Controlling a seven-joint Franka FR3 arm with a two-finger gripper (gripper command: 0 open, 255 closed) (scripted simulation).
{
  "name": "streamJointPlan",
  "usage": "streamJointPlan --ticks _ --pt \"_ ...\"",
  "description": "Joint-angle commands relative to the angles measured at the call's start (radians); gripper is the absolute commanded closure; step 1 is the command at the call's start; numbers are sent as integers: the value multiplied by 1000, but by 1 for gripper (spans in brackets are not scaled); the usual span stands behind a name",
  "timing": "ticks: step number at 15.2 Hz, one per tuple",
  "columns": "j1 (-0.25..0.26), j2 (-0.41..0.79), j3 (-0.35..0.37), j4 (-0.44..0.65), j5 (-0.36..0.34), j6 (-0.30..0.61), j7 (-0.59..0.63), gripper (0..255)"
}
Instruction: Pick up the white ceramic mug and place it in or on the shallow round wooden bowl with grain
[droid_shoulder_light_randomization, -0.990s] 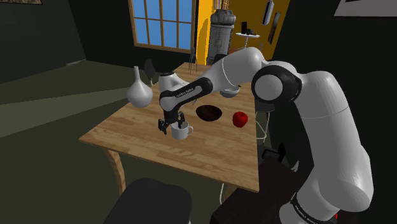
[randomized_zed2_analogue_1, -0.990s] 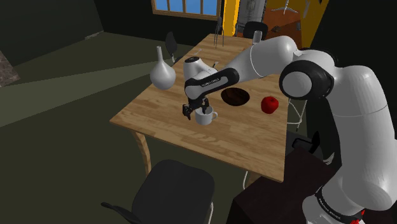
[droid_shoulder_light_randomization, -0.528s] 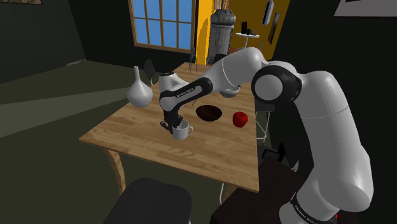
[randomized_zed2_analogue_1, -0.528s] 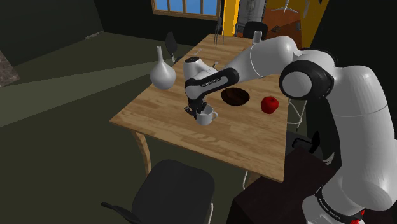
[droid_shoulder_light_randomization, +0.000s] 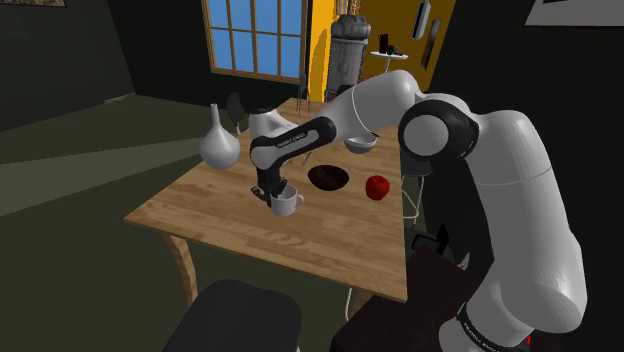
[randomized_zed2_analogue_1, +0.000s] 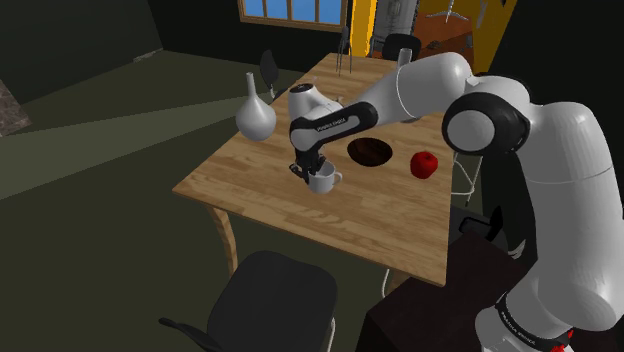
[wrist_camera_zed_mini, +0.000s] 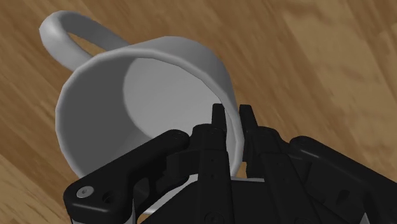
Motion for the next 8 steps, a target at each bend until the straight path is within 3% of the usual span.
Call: streamJointPlan --ticks 1,8 --pt "-1 -15 1 2 2 -17 -1 255" --pt "-2 -58 6 30 9 -87 -8 255"
